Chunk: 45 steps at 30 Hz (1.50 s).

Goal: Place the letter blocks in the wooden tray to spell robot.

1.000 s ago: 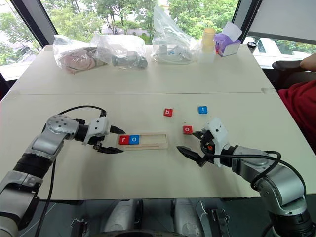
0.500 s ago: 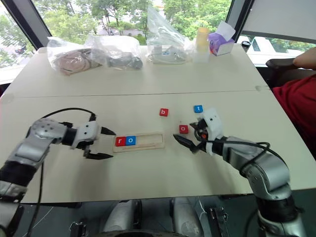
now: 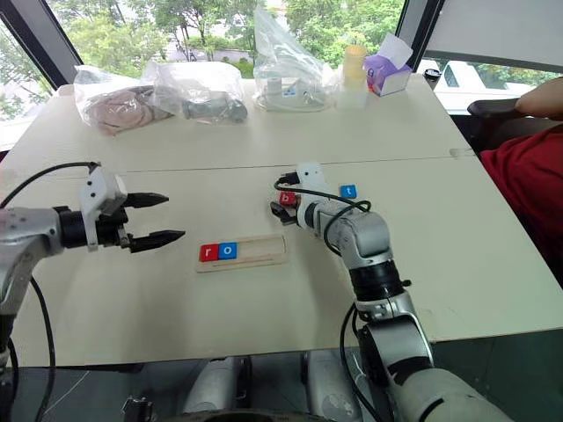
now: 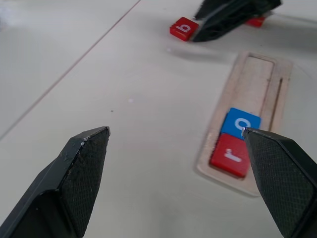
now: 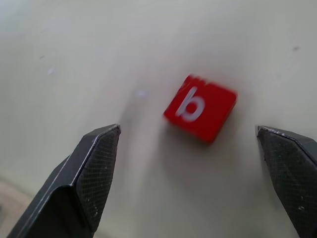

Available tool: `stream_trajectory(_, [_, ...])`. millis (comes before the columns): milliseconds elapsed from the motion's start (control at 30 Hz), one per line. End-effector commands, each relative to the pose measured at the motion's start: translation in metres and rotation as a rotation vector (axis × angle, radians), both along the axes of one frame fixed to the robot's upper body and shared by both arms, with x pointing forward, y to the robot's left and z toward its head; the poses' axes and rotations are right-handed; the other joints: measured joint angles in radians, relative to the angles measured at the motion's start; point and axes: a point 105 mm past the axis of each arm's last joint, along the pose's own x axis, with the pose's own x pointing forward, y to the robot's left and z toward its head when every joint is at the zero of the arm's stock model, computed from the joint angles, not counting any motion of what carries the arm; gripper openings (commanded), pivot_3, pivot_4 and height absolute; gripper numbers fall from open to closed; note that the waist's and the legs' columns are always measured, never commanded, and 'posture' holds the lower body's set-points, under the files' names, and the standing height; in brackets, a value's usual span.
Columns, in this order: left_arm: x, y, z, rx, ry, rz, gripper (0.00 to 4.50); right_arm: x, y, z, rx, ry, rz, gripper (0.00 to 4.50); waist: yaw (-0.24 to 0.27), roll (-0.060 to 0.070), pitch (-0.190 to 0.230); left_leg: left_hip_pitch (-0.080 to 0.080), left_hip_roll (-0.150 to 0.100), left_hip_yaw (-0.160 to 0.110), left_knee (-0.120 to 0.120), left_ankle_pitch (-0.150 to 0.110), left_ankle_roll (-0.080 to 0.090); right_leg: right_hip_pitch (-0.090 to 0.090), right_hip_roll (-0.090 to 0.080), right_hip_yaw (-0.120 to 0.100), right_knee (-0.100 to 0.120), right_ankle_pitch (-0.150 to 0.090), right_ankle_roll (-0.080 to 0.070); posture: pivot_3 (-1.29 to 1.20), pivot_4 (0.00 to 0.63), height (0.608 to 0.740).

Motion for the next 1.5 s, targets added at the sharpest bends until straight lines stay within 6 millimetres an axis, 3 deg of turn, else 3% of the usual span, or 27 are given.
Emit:
stream_trajectory(33, [-0.004, 0.0, 0.018, -0.016, -0.077, 0.037, 4.47, 0.009, 0.007, 0.004, 0.008, -0.024, -0.028, 4.5, 0.001, 0.0, 0.0, 0.0, 0.0, 0.0, 0.0, 0.0, 0.0, 0.0, 0.0, 0.0, 0.0, 0.0, 0.0, 0.0, 0.15, 0.74])
stream_trajectory(267, [-0.007, 0.0, 0.013, -0.023, -0.089, 0.081, 4.47, 0.01, 0.03, -0.006, -0.04, -0.002, -0.016, 4.5, -0.003, 0.0, 0.0, 0.001, 0.001, 0.001, 0.0, 0.0, 0.0, 0.0, 0.001, 0.002, 0.001, 0.0, -0.001, 0.0, 0.15, 0.74])
stream_trajectory(333, [-0.006, 0.0, 0.01, -0.015, -0.091, 0.086, 4.5, 0.009, 0.032, -0.01, -0.058, 0.001, -0.014, 3.96, -0.004, 0.0, 0.0, 0.002, 0.001, 0.001, 0.0, 0.0, 0.0, 0.0, 0.001, 0.002, 0.001, 0.0, -0.001, 0.0, 0.15, 0.74])
stream_trajectory(400, [-0.006, -0.002, 0.008, -0.017, -0.093, 0.087, 4.5, 0.009, 0.033, -0.013, -0.084, -0.007, -0.012, 3.14, -0.007, 0.0, 0.0, 0.002, 0.001, 0.001, 0.0, 0.0, 0.0, 0.0, 0.001, 0.002, 0.001, 0.0, -0.001, 0.0, 0.15, 0.74])
stream_trajectory(500, [-0.005, -0.005, 0.006, -0.025, -0.094, 0.085, 4.5, 0.008, 0.032, -0.014, -0.122, -0.025, -0.01, 1.57, -0.013, 0.0, -0.001, 0.002, 0.001, 0.001, 0.0, 0.0, 0.0, 0.0, 0.001, 0.002, 0.001, 0.0, -0.001, 0.0, 0.15, 0.74])
stream_trajectory(533, [-0.004, -0.006, 0.005, -0.026, -0.095, 0.083, 4.5, 0.009, 0.03, -0.014, -0.131, -0.036, -0.014, 1.39, -0.016, -0.001, -0.001, 0.002, 0.001, 0.001, 0.0, 0.0, 0.0, 0.0, 0.001, 0.002, 0.001, 0.0, -0.001, 0.0, 0.15, 0.74])
stream_trajectory(633, [-0.001, -0.011, 0.004, -0.029, -0.098, 0.066, 4.5, 0.013, 0.022, -0.001, -0.16, -0.12, -0.025, 1.39, -0.021, -0.001, -0.001, 0.002, 0.001, 0.001, 0.0, 0.0, 0.0, 0.0, 0.002, 0.002, 0.001, 0.0, -0.001, 0.0, 0.15, 0.74])
stream_trajectory(700, [0.001, -0.016, 0.004, -0.034, -0.1, 0.043, 4.5, 0.017, 0.013, 0.02, -0.162, -0.22, -0.027, 1.39, -0.021, -0.001, -0.001, 0.002, 0.001, 0.001, 0.0, 0.0, 0.0, 0.0, 0.002, 0.002, 0.001, 0.0, -0.001, 0.0, 0.15, 0.74])
stream_trajectory(833, [0.005, -0.027, 0.007, -0.043, -0.099, -0.007, 4.5, 0.01, -0.017, 0.051, -0.143, -0.286, -0.039, 1.39, -0.011, 0.0, 0.0, 0.0, 0.0, 0.001, 0.0, 0.0, 0.0, -0.001, 0.0, 0.002, 0.0, 0.0, 0.0, 0.0, 0.15, 0.74])
stream_trajectory(967, [0.011, -0.03, 0.002, -0.045, -0.087, -0.026, 4.5, 0.0, -0.027, 0.056, -0.117, -0.271, -0.039, 1.39, -0.009, -0.001, 0.0, 0.0, -0.001, 0.002, 0.0, 0.0, 0.0, -0.001, 0.0, 0.002, 0.0, 0.0, 0.0, 0.0, 0.15, 0.74])
stream_trajectory(1067, [0.014, -0.035, 0.002, -0.041, -0.091, -0.039, 4.5, -0.002, -0.016, 0.052, -0.088, -0.257, -0.025, 2.25, -0.018, -0.001, 0.0, 0.001, 0.0, 0.002, -0.001, 0.0, 0.0, -0.001, 0.003, 0.002, 0.0, 0.0, -0.001, 0.0, 0.15, 0.74])
stream_trajectory(1200, [0.012, -0.036, 0.006, -0.044, -0.097, -0.041, 4.5, -0.004, 0.005, 0.047, -0.061, -0.19, -0.029, 4.26, -0.023, 0.0, 0.0, 0.001, 0.001, 0.001, -0.001, 0.0, 0.0, -0.002, 0.004, 0.003, 0.002, 0.0, -0.001, 0.0, 0.15, 0.74])
stream_trajectory(1233, [0.012, -0.035, 0.006, -0.045, -0.097, -0.038, 4.5, -0.005, 0.009, 0.046, -0.059, -0.177, -0.03, 4.42, -0.022, -0.001, 0.0, 0.001, 0.001, 0.001, -0.001, 0.0, 0.0, -0.002, 0.004, 0.003, 0.002, 0.0, -0.001, 0.0, 0.15, 0.74])
stream_trajectory(1500, [0.012, -0.038, 0.002, -0.075, -0.1, -0.008, 4.5, -0.018, 0.034, 0.017, -0.083, -0.014, -0.031, 4.42, -0.019, -0.001, 0.0, 0.0, 0.0, 0.002, -0.001, 0.0, 0.0, -0.002, 0.0, 0.003, 0.001, 0.0, -0.001, 0.0, 0.15, 0.74])
